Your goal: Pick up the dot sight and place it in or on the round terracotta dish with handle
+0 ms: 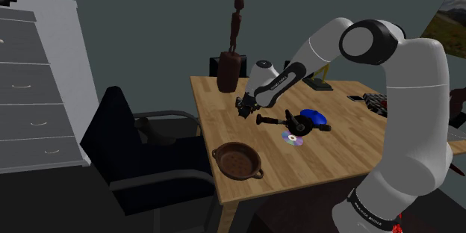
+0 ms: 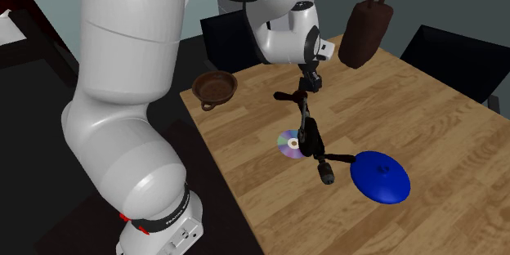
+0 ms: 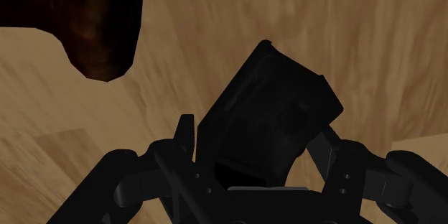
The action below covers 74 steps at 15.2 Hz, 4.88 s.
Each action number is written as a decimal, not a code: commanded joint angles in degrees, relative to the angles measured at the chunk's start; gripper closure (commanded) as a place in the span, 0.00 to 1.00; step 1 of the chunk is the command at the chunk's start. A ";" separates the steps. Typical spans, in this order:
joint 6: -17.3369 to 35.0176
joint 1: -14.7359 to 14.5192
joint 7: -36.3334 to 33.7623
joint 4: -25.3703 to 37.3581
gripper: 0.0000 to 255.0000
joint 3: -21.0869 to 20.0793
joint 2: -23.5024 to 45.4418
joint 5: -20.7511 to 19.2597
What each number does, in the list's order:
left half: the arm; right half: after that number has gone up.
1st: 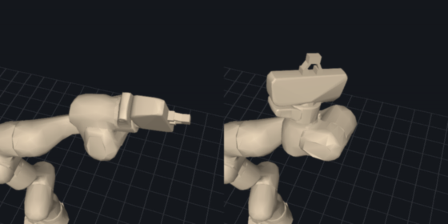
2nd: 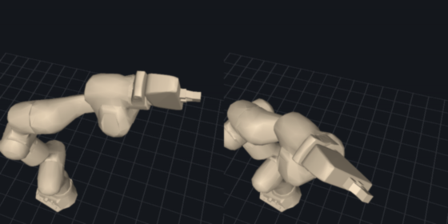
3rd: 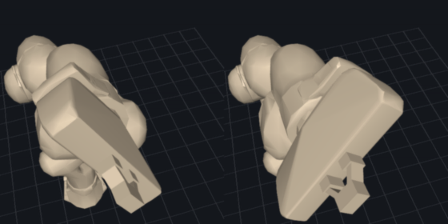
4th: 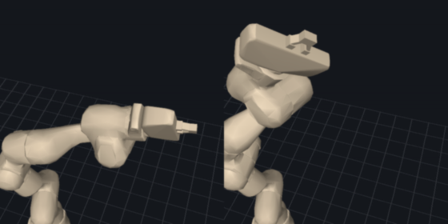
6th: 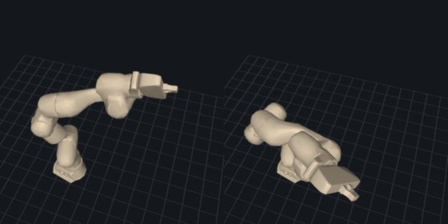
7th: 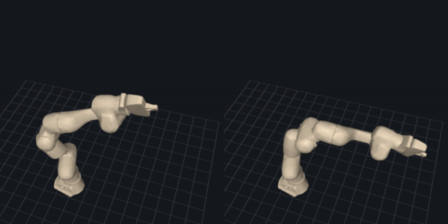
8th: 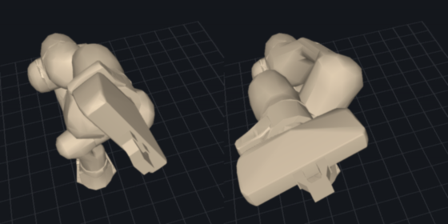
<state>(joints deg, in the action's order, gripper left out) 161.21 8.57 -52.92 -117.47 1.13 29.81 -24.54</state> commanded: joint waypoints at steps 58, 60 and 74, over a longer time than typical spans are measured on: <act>-15.25 -17.39 -34.12 -34.24 1.00 -21.57 -41.20 2.46; -13.74 -16.73 -35.79 -34.50 1.00 -21.95 -39.66 0.62; -7.72 -13.81 -46.35 -34.42 1.00 -22.90 -31.33 -11.61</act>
<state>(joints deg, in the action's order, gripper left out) 153.46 -5.25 -99.21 -151.92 -21.77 -1.58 -36.07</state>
